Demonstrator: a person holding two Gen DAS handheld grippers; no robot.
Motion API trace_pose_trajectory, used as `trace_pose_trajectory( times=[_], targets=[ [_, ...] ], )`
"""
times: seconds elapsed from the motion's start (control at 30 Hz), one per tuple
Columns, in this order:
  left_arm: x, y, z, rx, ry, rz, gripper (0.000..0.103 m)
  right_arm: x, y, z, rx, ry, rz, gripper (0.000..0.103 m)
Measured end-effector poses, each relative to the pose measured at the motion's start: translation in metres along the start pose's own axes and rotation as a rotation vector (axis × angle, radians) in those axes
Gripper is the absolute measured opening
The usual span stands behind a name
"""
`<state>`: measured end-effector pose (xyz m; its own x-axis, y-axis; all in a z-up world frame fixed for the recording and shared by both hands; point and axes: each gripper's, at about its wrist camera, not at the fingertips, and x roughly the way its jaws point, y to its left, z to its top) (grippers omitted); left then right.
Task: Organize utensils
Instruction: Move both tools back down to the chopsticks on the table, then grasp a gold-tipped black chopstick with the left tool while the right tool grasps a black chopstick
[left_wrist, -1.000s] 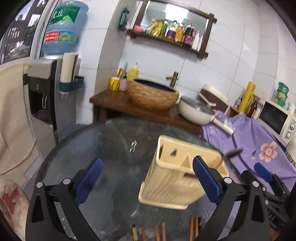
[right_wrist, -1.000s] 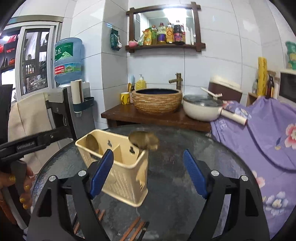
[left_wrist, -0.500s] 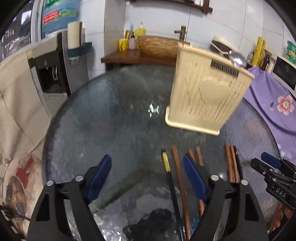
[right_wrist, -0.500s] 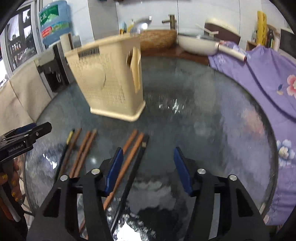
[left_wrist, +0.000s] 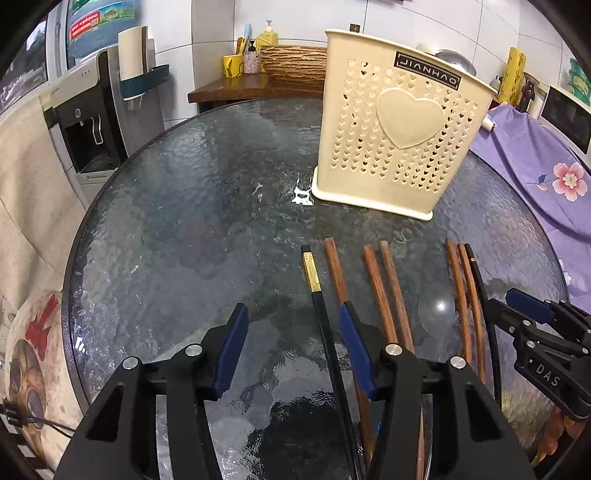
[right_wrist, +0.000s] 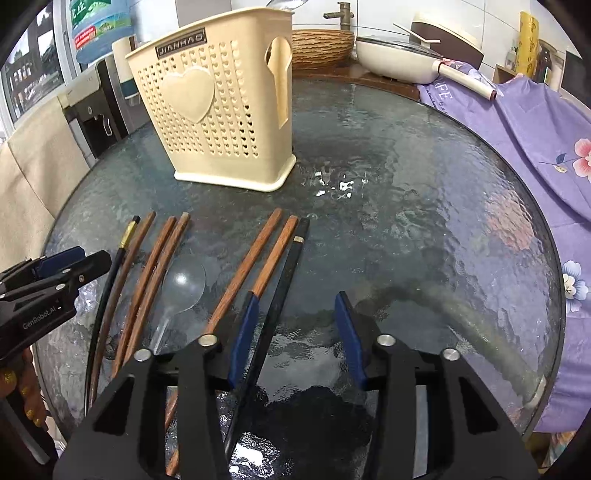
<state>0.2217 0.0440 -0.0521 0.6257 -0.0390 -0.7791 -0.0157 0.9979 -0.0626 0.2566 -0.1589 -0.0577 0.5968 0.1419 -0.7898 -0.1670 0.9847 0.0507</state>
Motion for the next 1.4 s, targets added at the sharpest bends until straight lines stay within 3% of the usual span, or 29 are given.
trace_pose_trajectory(
  times=[0.53, 0.87, 1.07, 1.2, 1.4],
  targets=[
    [0.011, -0.013, 0.002, 0.037, 0.035, 0.022, 0.043, 0.010, 0.009, 0.004, -0.030, 0.015, -0.031, 0.036],
    [0.015, -0.019, 0.007, 0.063, 0.038, 0.035, 0.042, 0.016, 0.012, 0.012, -0.031, 0.014, -0.034, 0.026],
    [0.022, -0.023, 0.016, 0.074, 0.037, 0.037, 0.036, 0.024, 0.015, 0.023, -0.037, 0.014, -0.027, 0.020],
    [0.022, -0.028, 0.018, 0.090, 0.040, 0.027, 0.026, 0.026, 0.018, 0.025, -0.058, 0.018, -0.016, 0.011],
    [0.023, -0.031, 0.017, 0.106, 0.034, 0.017, 0.016, 0.027, 0.019, 0.026, -0.087, 0.020, 0.001, 0.008]
  ],
)
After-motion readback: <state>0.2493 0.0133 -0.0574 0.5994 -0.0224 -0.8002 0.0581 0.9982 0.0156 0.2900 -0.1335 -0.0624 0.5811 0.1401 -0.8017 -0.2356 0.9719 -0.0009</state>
